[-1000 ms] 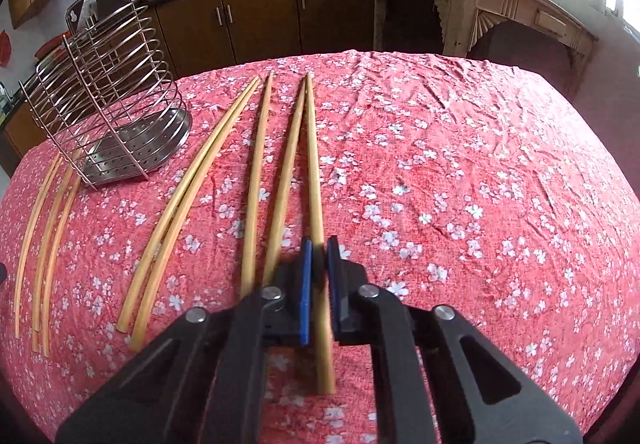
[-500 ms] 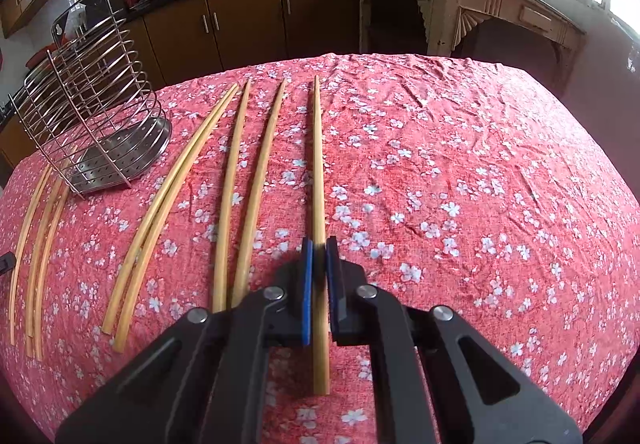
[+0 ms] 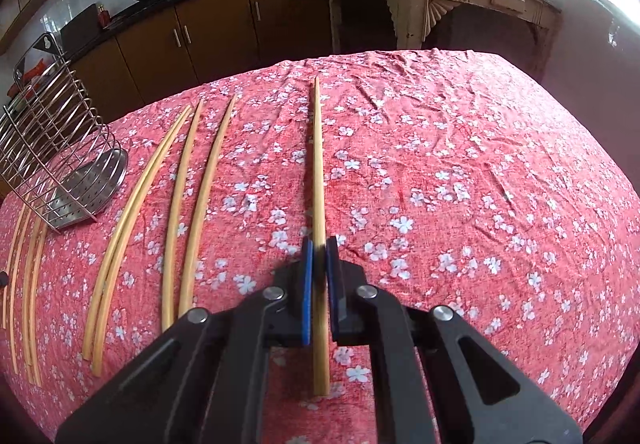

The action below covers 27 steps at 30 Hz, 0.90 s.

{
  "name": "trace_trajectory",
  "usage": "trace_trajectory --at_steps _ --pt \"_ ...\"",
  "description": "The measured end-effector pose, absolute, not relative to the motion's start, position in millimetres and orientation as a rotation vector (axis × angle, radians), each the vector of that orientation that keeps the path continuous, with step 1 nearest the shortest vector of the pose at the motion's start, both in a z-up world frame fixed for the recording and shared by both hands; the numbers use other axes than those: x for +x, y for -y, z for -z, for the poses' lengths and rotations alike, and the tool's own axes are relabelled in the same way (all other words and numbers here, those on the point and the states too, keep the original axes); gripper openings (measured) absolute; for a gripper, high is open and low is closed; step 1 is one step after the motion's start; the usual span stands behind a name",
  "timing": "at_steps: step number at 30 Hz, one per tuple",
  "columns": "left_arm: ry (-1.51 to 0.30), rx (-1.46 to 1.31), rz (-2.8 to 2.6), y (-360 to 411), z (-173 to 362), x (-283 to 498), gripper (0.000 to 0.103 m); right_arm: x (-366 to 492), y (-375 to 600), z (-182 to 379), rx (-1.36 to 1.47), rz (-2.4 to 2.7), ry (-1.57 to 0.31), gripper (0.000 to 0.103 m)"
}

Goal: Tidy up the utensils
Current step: 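Lift the held chopsticks off the tablecloth with both tools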

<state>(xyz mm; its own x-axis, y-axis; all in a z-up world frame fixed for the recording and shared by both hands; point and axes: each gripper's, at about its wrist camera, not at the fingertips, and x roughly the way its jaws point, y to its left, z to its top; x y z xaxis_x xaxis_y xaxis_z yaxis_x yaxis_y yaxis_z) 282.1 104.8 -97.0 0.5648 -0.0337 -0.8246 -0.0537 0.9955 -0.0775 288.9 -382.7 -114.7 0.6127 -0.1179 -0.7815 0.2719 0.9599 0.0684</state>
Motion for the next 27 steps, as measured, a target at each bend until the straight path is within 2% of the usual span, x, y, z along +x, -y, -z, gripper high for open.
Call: trace_trajectory --at_steps 5,13,17,22,27 --pt "-0.965 -0.098 0.022 -110 100 255 0.011 272 375 115 0.192 0.198 -0.886 0.017" --pt "-0.948 -0.109 0.039 -105 103 215 0.012 237 366 116 0.184 0.19 -0.883 0.017" --pt "-0.931 -0.1 0.029 -97 104 205 0.01 227 369 116 0.202 0.198 -0.87 0.009" --pt "-0.935 -0.114 0.026 -101 104 204 0.007 225 374 111 0.218 0.185 -0.851 0.008" --pt "-0.863 -0.117 0.023 -114 78 196 0.007 208 370 77 0.164 0.187 -0.726 0.008"
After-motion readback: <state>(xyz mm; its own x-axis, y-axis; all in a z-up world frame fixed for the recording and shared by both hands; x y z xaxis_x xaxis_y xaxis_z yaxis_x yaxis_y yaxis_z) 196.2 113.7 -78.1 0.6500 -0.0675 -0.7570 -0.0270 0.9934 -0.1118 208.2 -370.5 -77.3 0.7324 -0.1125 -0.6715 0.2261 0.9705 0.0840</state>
